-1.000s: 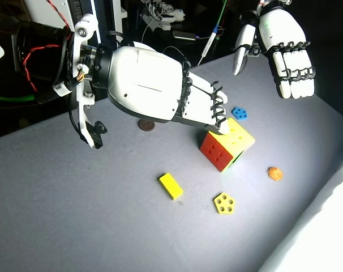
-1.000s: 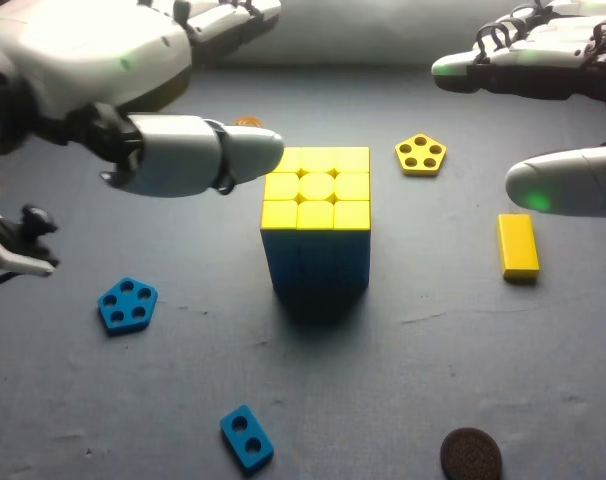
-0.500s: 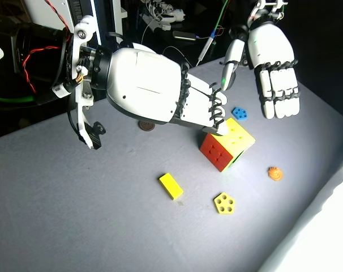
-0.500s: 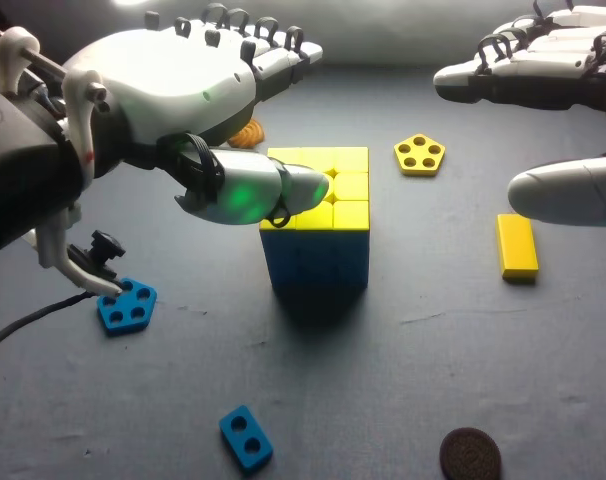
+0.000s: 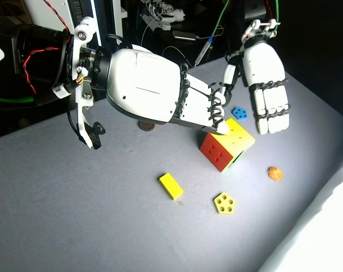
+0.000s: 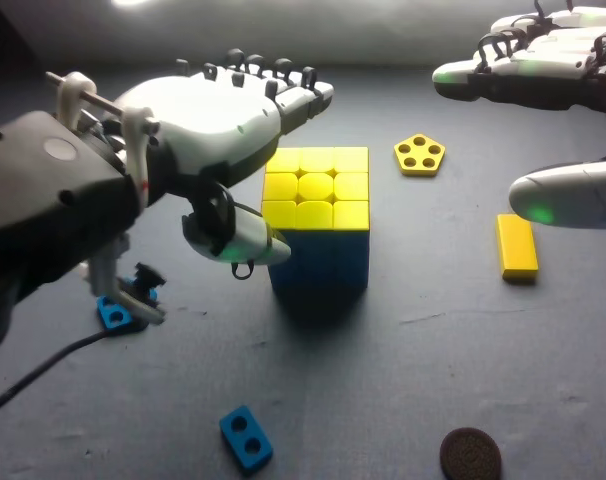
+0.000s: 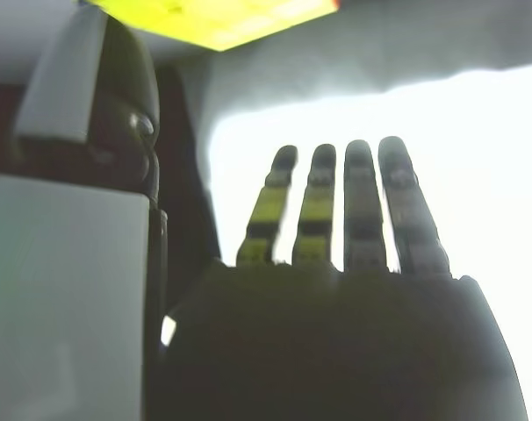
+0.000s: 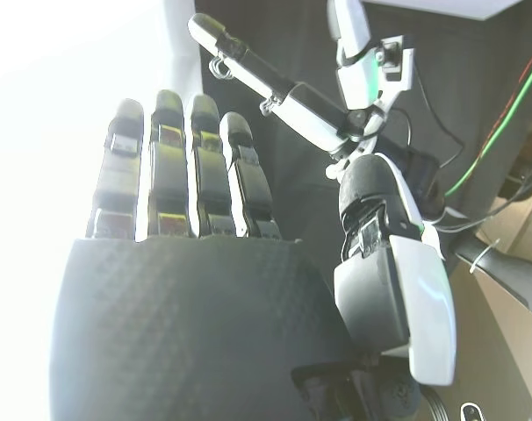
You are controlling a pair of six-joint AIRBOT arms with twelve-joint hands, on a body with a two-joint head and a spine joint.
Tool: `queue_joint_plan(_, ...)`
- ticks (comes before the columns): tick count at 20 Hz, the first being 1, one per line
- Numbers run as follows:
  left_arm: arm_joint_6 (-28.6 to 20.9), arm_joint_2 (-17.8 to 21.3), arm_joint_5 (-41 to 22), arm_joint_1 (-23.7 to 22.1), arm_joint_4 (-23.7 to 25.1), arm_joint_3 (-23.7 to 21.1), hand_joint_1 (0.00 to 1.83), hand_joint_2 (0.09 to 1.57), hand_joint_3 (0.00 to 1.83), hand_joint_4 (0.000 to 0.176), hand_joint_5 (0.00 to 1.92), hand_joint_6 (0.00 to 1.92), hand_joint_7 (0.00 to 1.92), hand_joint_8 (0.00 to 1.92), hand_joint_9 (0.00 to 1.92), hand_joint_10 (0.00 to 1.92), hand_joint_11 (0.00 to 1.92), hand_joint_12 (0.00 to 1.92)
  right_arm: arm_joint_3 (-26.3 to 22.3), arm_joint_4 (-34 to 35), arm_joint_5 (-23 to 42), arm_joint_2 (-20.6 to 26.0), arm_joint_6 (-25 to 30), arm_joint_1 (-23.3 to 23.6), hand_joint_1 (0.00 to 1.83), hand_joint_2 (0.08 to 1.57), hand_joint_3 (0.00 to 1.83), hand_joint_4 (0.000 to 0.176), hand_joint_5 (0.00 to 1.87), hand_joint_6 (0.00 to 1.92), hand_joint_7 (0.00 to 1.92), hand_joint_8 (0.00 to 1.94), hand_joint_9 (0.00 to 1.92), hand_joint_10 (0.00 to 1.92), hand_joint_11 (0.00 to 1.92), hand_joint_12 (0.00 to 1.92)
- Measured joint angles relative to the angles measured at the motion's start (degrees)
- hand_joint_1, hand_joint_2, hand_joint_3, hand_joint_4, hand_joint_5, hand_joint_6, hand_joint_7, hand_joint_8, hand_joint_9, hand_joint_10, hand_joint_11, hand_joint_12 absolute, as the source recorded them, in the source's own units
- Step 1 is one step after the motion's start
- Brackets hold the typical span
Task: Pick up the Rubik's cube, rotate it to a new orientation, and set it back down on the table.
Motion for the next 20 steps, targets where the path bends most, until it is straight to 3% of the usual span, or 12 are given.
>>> queue_joint_plan(3, -1.55, -1.99, -2.64, 1.01, -0.33, 1.16, 1.15, 1.03, 0.00, 0.000, 0.00, 0.00, 0.00, 0.00, 0.00, 0.00, 0.00, 0.00, 0.00, -0.04, 0.02, 0.00, 0.00, -0.11, 0.04, 1.29, 0.00, 0.000, 0.12, 0.01, 0.18, 0.00, 0.17, 0.00, 0.00, 0.18)
queue_joint_plan(6, -1.70, -3.61, -3.43, 1.20, -1.25, 2.60, 1.16, 1.02, 0.00, 0.000, 0.00, 0.00, 0.00, 0.00, 0.00, 0.00, 0.00, 0.00, 0.00, -0.02, 0.02, 0.00, 0.00, -0.17, 0.01, 1.30, 0.00, 0.000, 0.10, 0.00, 0.18, 0.00, 0.16, 0.00, 0.00, 0.08)
queue_joint_plan(12, 1.33, -6.05, -4.44, 1.66, -7.69, 4.90, 1.13, 1.03, 0.00, 0.000, 0.00, 0.00, 0.00, 0.00, 0.00, 0.00, 0.00, 0.00, -0.11, -0.02, 0.17, 0.00, 0.02, -0.44, 0.04, 1.30, 0.00, 0.000, 0.11, 0.00, 0.19, 0.00, 0.17, 0.00, 0.00, 0.11)
queue_joint_plan(14, 1.62, -6.54, -4.70, 1.66, -8.04, 5.31, 1.12, 1.04, 0.00, 0.000, 0.00, 0.00, 0.00, 0.00, 0.00, 0.00, 0.00, 0.00, -0.13, -0.02, 0.33, 0.00, 0.00, -0.44, 0.04, 1.29, 0.00, 0.000, 0.11, 0.00, 0.20, 0.00, 0.18, 0.00, 0.00, 0.21)
queue_joint_plan(16, 1.79, -7.26, -4.81, 1.66, -8.22, 6.01, 1.10, 1.06, 0.01, 0.000, 0.00, 0.00, 0.00, 0.00, 0.00, 0.00, 0.00, 0.00, -0.13, 0.00, 0.39, 0.00, 0.00, -0.76, 0.02, 1.30, 0.00, 0.000, 0.08, 0.00, 0.17, 0.00, 0.15, 0.01, 0.00, 0.09)
queue_joint_plan(20, 2.01, -8.94, -4.85, 1.66, -8.48, 7.23, 1.07, 1.07, 0.01, 0.000, 0.00, 0.00, 0.00, 0.00, 0.00, 0.00, 0.00, 0.00, -0.13, -0.02, 0.39, 0.00, 0.00, -0.98, 0.03, 1.29, 0.00, 0.000, 0.09, 0.00, 0.18, 0.00, 0.17, 0.01, 0.00, 0.22)
